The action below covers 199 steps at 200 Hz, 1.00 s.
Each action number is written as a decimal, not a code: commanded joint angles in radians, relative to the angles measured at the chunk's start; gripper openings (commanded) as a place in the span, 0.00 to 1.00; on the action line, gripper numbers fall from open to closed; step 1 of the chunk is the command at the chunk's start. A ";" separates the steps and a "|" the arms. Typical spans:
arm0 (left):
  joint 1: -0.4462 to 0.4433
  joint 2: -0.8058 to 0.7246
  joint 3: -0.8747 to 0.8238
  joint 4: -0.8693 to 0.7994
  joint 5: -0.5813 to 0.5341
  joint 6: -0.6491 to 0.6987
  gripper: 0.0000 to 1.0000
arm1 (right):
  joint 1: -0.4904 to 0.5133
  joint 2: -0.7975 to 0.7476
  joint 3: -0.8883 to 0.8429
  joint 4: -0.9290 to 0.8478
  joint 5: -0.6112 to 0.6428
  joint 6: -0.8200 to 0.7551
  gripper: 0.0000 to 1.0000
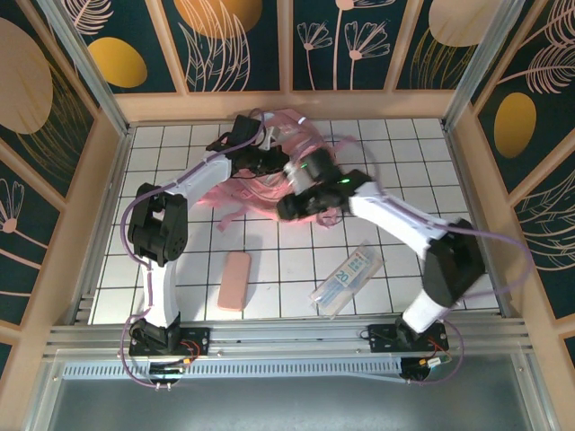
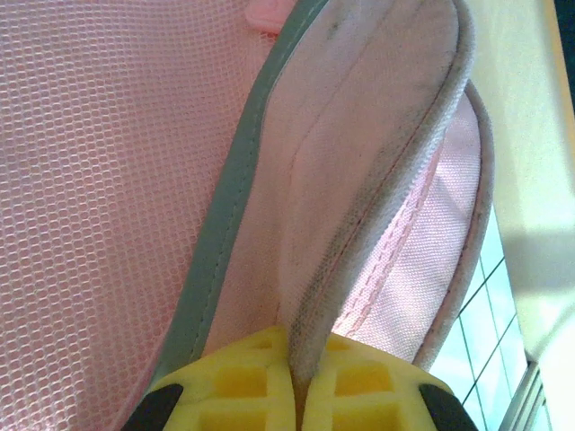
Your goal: Pack the student bag
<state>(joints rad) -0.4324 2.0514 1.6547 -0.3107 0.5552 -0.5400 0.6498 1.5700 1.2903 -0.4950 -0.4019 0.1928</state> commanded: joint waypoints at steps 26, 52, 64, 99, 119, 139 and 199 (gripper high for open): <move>-0.002 -0.005 0.035 0.024 0.077 0.054 0.00 | -0.363 -0.211 -0.274 0.484 -0.166 0.430 0.41; -0.001 0.004 0.055 0.020 0.094 0.057 0.00 | -0.354 -0.115 -0.201 0.459 -0.226 0.408 0.42; -0.002 0.006 0.061 0.013 0.097 0.066 0.00 | -0.342 -0.076 -0.189 0.480 -0.233 0.426 0.43; -0.002 0.006 0.064 0.013 0.124 0.083 0.00 | -0.324 0.031 -0.137 0.495 -0.209 0.467 0.46; -0.002 0.012 0.069 0.015 0.150 0.100 0.00 | -0.314 0.080 -0.126 0.548 -0.223 0.498 0.46; -0.001 0.018 0.084 0.006 0.167 0.139 0.00 | -0.305 0.122 -0.107 0.573 -0.229 0.511 0.45; -0.001 0.033 0.129 -0.046 0.175 0.311 0.00 | -0.304 0.234 -0.047 0.596 -0.165 0.527 0.45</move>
<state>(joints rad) -0.4305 2.0773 1.7222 -0.3748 0.6472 -0.3347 0.3435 1.7653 1.1980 0.0574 -0.5999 0.6926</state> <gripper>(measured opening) 0.048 0.455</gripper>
